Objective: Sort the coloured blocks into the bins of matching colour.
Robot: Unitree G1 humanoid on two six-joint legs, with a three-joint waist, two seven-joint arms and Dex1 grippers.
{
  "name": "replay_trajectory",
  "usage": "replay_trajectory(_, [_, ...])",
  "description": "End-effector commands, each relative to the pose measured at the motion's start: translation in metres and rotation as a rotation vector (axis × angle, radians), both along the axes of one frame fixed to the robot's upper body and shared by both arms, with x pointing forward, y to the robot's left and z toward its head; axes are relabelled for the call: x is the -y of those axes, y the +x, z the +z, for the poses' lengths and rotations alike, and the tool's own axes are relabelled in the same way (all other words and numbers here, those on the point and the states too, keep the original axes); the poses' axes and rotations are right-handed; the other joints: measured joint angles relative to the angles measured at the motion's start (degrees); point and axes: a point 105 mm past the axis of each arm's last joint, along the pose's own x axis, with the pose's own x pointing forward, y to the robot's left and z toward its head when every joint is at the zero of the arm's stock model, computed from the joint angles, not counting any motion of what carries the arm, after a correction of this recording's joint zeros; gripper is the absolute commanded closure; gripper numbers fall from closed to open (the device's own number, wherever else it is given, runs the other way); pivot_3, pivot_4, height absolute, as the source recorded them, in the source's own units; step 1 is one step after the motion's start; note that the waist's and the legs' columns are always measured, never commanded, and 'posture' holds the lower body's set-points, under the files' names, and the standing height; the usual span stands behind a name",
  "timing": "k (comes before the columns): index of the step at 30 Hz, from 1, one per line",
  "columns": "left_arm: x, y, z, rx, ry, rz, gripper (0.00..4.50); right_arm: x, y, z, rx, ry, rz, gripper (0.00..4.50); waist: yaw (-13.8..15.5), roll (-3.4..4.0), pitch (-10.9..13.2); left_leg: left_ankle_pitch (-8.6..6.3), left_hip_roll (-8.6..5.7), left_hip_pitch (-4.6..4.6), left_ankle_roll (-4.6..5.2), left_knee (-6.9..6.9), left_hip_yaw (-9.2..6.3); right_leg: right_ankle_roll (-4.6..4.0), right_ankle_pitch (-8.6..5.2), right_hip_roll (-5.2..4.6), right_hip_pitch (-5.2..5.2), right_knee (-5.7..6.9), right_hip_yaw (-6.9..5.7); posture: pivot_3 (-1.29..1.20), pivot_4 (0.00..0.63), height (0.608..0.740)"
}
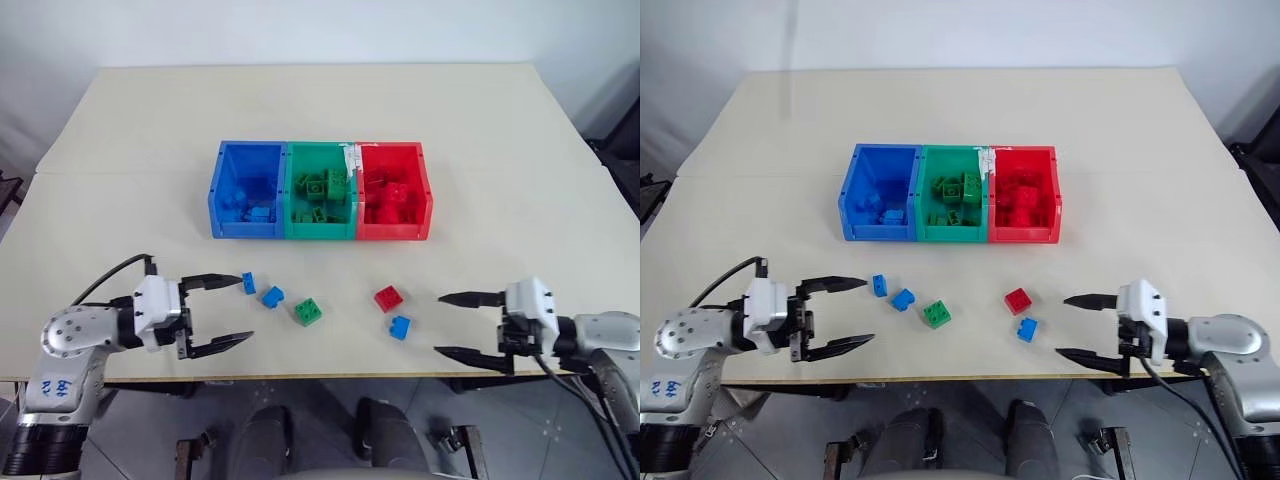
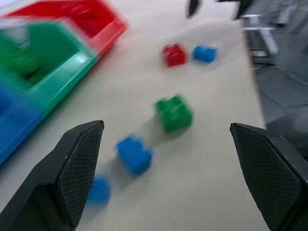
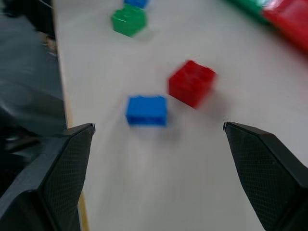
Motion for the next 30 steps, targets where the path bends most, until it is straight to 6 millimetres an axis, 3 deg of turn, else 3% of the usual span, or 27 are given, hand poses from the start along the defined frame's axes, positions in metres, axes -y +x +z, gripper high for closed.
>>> replay_trajectory(1, [-0.014,-0.007,0.003,0.031,-0.009,0.076,0.04,-0.012,-0.001,-0.010,-0.020,-0.009,0.000,0.00,0.1,-0.03,0.0,-0.05,0.00,-0.02,0.03,0.01,0.00,0.00,0.00,0.00,0.00,-0.05,0.00,0.00,0.150,0.740])
replay_trajectory(9, [-0.003,-0.016,0.004,0.018,-0.017,0.056,0.04,-0.041,-0.005,-0.034,-0.083,0.016,0.009,0.00,0.2,-0.10,-0.1,-0.14,0.04,-0.05,0.04,0.03,0.03,-0.01,0.00,0.01,-0.02,-0.08,0.00,0.00,0.150,0.740])
replay_trajectory(12, [0.002,-0.017,0.008,0.024,-0.022,0.028,0.00,-0.045,-0.003,-0.038,-0.081,0.018,-0.008,0.60,0.1,-0.23,-0.1,-0.14,0.08,-0.03,0.02,0.03,0.03,-0.02,-0.01,0.06,-0.02,-0.06,-0.01,0.00,0.150,0.740])
replay_trajectory(19, [0.010,-0.017,0.009,0.016,-0.027,-0.011,0.00,-0.042,-0.002,-0.038,-0.048,0.008,-0.013,2.94,-0.1,-0.25,-0.2,-0.17,0.09,-0.04,0.00,0.01,0.04,-0.05,-0.03,0.08,-0.03,-0.08,-0.02,0.00,0.150,0.740])
replay_trajectory(20, [0.011,-0.016,0.009,0.017,-0.030,-0.006,0.00,-0.042,-0.002,-0.036,-0.040,0.008,-0.003,3.02,-0.2,-0.25,-0.1,-0.17,0.09,-0.03,0.00,0.01,0.04,-0.05,-0.03,0.08,-0.02,-0.08,-0.02,0.00,0.150,0.740])
replay_trajectory(23, [0.010,-0.012,0.010,0.023,-0.045,0.034,0.00,-0.046,-0.004,-0.026,-0.022,0.041,0.049,3.02,-0.2,-0.25,-0.1,-0.17,0.09,-0.03,0.00,0.02,0.04,-0.05,-0.03,0.08,-0.02,-0.07,-0.02,0.00,0.150,0.740])
replay_trajectory(26, [-0.007,0.002,0.018,0.046,-0.155,0.250,0.00,-0.070,0.006,0.021,-0.012,0.172,0.104,3.02,-0.6,-0.24,-0.1,-0.18,0.11,-0.04,0.01,0.05,0.05,-0.04,-0.02,0.08,-0.03,-0.05,0.01,0.00,0.150,0.740])
replay_trajectory(28, [-0.016,0.005,0.022,0.055,-0.203,0.347,0.00,-0.083,0.015,0.037,-0.031,0.192,0.107,3.02,-0.9,-0.31,-0.1,-0.18,0.24,0.04,0.02,0.08,0.06,-0.07,0.02,0.14,-0.10,0.06,0.17,0.00,0.150,0.740])
replay_trajectory(30, [-0.033,0.007,0.025,0.089,-0.245,0.477,0.00,-0.109,0.028,0.059,-0.028,0.246,0.136,3.02,-1.1,-0.34,-0.1,-0.21,0.46,0.15,-0.06,0.08,-0.01,-0.15,0.02,0.30,-0.09,0.11,0.20,0.00,0.150,0.740])
